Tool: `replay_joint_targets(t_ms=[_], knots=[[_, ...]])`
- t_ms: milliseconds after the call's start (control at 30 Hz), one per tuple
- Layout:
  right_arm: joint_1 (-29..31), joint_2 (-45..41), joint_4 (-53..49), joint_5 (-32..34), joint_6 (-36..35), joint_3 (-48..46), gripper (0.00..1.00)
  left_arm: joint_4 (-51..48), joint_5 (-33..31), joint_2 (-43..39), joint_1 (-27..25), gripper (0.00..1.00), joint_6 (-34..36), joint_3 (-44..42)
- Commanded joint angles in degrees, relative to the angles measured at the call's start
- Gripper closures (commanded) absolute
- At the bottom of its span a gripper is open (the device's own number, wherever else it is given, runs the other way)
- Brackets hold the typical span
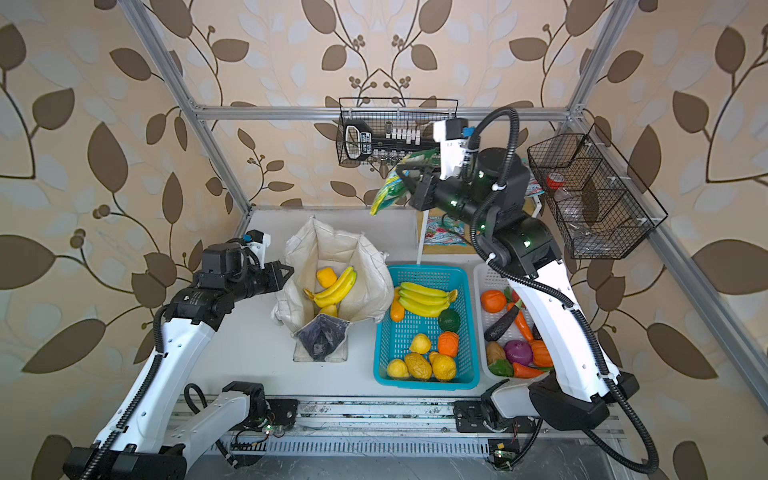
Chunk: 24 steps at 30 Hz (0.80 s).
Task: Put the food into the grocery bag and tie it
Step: 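Pull the candy bag off the shelf and carry it over the tote bag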
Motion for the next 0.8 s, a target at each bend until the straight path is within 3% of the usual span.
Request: replay_joint_targets(t_ms=[0,233,767], knots=[[7.13,1.34,2.79,5.88,-2.96,2.01,1.0,1.34,0.19,-1.19,0.56,1.0,1.39,1.16],[16.82,4.96,7.25,8.31,-3.1,-4.71,1.0,1.38,0.53,-0.93,0.59,1.0,1.18,1.1],[20.89,11.8,16.89,5.3,1.68,-20.12,1.0,1.83,1.12,-0.91,0.61,1.0,0.75,0.91]])
